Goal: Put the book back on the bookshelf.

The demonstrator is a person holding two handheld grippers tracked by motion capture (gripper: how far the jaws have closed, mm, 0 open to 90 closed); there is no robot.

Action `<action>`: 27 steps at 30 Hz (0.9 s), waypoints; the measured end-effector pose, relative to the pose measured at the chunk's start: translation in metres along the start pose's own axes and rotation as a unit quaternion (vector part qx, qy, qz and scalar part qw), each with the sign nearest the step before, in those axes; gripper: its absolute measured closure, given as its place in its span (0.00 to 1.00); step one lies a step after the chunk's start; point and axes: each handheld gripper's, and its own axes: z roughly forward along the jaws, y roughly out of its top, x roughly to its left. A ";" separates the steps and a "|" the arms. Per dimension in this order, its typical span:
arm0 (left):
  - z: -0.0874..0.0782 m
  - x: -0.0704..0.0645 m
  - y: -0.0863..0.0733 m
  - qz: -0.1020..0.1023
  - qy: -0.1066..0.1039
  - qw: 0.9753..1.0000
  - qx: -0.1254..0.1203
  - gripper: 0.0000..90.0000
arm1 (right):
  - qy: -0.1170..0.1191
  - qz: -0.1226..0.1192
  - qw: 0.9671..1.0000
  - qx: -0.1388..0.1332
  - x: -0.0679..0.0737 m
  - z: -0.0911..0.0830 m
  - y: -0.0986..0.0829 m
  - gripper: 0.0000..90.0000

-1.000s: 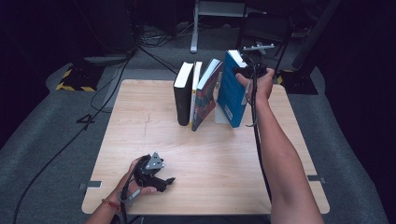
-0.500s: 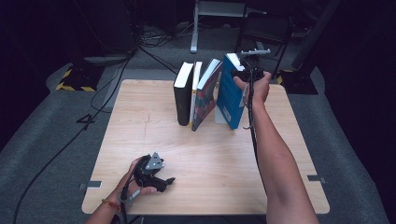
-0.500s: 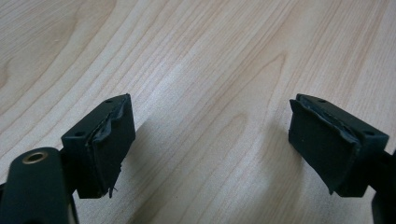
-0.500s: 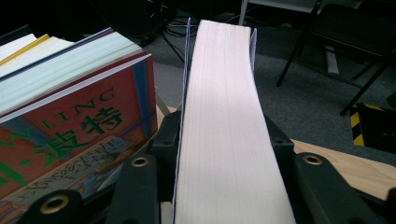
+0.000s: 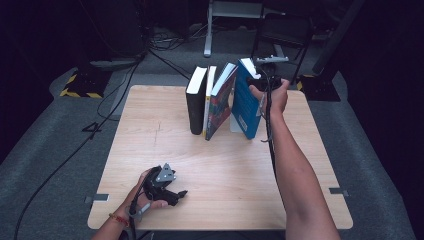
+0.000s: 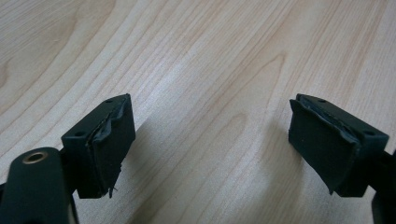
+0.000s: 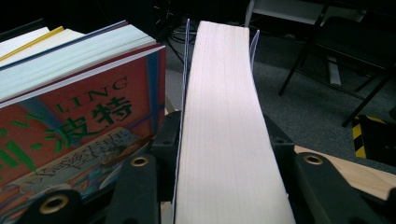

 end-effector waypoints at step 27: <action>0.000 0.000 0.000 0.000 0.001 1.000 0.000 0.16 | 0.009 0.002 1.000 0.024 -0.003 -0.013 -0.013 0.53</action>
